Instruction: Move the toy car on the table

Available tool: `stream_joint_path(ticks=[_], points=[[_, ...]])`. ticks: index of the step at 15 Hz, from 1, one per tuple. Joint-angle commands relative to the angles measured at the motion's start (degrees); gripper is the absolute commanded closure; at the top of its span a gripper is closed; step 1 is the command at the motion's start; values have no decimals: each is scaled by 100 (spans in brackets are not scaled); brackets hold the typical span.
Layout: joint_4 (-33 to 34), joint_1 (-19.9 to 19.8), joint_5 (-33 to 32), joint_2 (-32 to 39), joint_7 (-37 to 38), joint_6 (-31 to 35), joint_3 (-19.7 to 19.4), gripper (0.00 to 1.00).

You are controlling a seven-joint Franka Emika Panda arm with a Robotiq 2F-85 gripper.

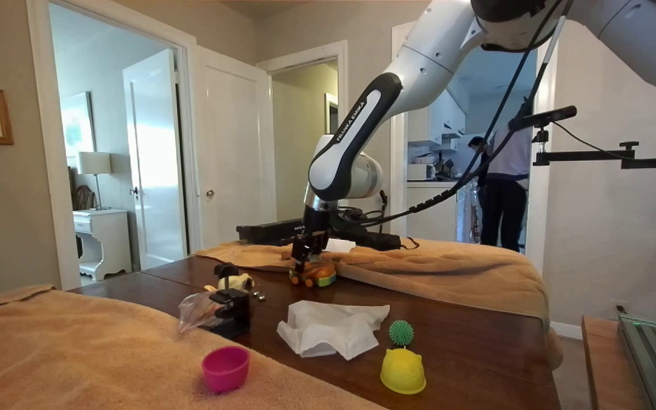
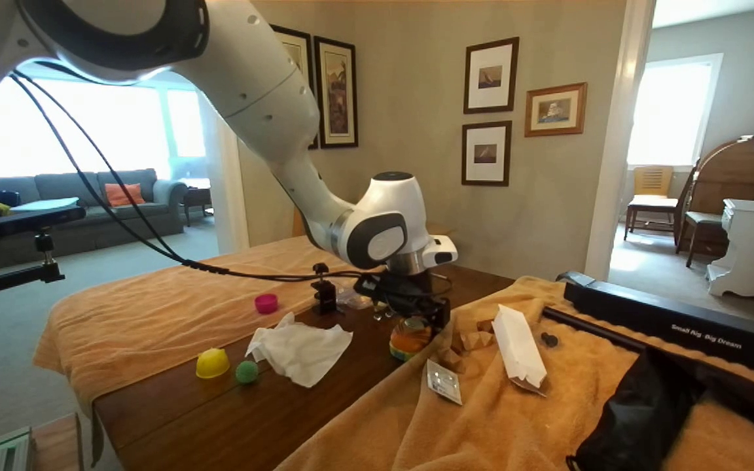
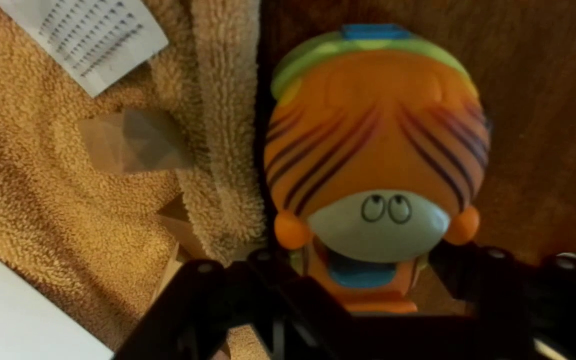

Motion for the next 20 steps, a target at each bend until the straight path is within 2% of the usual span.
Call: stream_joint_path(ticks=[1, 10, 20], points=[[214, 2, -178, 210, 90, -46, -48, 55], [-328, -63, -27, -60, 99, 252, 123, 55], [-1518, 29, 108, -783, 550, 423, 119, 55]])
